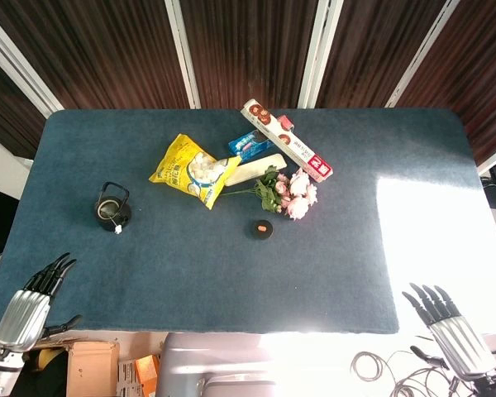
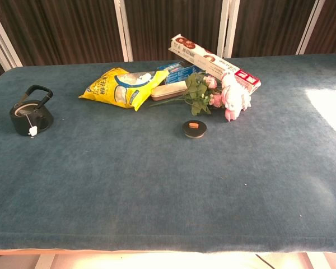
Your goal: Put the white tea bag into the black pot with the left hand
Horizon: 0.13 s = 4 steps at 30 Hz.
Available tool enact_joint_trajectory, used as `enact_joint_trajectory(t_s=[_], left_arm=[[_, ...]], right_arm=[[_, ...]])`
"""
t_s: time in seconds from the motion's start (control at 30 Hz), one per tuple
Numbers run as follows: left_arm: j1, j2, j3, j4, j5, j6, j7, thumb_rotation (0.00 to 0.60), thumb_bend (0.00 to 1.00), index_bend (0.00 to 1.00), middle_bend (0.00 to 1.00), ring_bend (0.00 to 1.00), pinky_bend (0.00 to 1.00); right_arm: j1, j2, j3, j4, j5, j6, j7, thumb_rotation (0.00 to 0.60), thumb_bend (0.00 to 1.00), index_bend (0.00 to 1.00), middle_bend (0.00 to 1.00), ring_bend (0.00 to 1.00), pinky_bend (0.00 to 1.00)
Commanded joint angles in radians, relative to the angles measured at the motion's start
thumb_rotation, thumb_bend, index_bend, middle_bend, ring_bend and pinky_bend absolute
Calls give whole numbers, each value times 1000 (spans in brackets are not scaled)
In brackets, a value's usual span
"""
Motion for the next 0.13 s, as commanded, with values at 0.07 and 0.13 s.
enact_joint_trajectory(t_s=[0.07, 0.13], left_arm=[[29, -33, 17, 38, 7, -5, 2, 600, 2, 36, 0, 0, 113], [28, -32, 11, 34, 4, -12, 13, 600, 0, 36, 0, 0, 113]], right_arm=[[-2, -5, -4, 14, -8, 5, 3, 600, 113, 0, 0, 0, 0], [-3, -4, -3, 6, -5, 5, -3, 600, 113, 0, 0, 0, 0]])
